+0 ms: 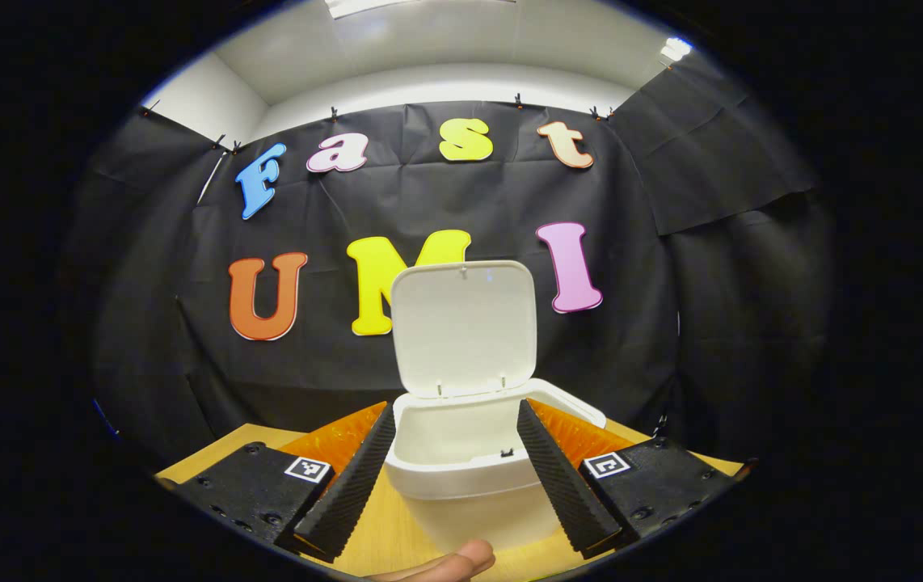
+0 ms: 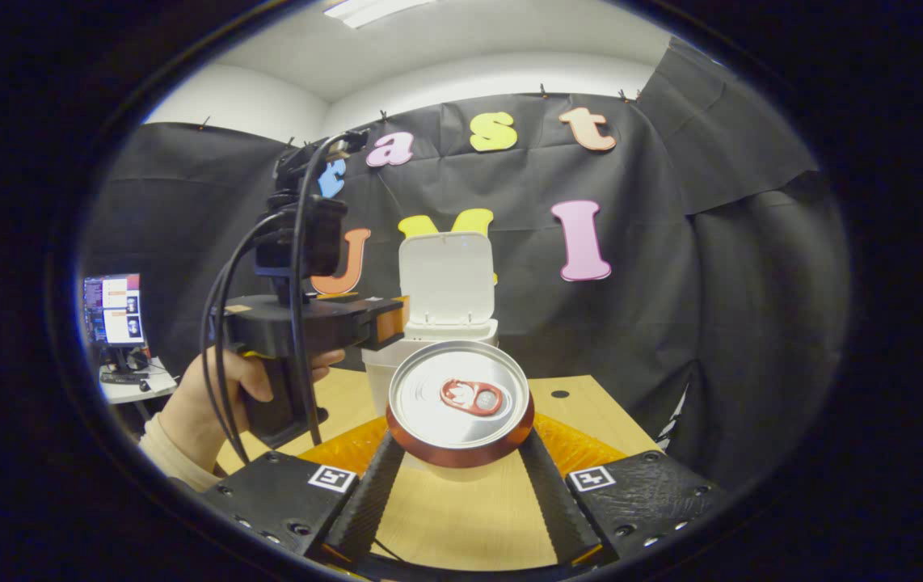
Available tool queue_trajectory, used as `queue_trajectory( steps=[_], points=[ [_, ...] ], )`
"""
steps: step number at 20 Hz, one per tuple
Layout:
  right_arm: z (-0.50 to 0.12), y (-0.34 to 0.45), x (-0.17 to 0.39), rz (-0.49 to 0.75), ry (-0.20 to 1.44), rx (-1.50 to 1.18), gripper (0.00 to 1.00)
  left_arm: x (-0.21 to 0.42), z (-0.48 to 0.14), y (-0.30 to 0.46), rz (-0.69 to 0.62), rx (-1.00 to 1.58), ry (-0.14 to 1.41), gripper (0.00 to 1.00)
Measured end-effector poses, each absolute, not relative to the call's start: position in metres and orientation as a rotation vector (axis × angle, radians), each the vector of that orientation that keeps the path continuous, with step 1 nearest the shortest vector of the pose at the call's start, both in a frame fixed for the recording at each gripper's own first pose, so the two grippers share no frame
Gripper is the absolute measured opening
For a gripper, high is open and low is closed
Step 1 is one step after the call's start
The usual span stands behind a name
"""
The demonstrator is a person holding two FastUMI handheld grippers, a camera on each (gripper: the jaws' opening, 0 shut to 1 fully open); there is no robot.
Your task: Press the lid of the desktop garbage bin to open it, pick up the crumpled paper on the desktop and throw it into the bin, then pick up the pop can on the desktop and drop it into the bin, and finally close the garbage bin lid.
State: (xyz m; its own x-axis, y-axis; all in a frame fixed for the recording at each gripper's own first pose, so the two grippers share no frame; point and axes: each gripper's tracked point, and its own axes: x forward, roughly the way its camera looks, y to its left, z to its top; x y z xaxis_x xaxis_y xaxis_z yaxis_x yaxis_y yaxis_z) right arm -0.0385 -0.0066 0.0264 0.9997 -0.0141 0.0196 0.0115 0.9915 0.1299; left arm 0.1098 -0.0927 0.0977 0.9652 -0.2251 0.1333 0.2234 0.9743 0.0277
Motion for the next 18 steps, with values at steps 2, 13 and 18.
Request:
queue_trajectory(
  steps=[2, 13, 18],
  points=[
    [0.029, 0.000, -0.040, -0.017, -0.023, 0.135, 0.80, 0.101, 0.092, -0.076, -0.203, 0.002, -0.150, 0.98],
    [0.054, 0.038, -0.022, -0.036, -0.006, 0.051, 0.80, 0.053, 0.031, -0.019, -0.155, -0.012, -0.078, 0.98],
    [0.099, 0.038, 0.006, -0.084, -0.015, 0.054, 0.80, 0.038, 0.036, 0.008, -0.131, -0.014, -0.101, 0.98]
  ],
)
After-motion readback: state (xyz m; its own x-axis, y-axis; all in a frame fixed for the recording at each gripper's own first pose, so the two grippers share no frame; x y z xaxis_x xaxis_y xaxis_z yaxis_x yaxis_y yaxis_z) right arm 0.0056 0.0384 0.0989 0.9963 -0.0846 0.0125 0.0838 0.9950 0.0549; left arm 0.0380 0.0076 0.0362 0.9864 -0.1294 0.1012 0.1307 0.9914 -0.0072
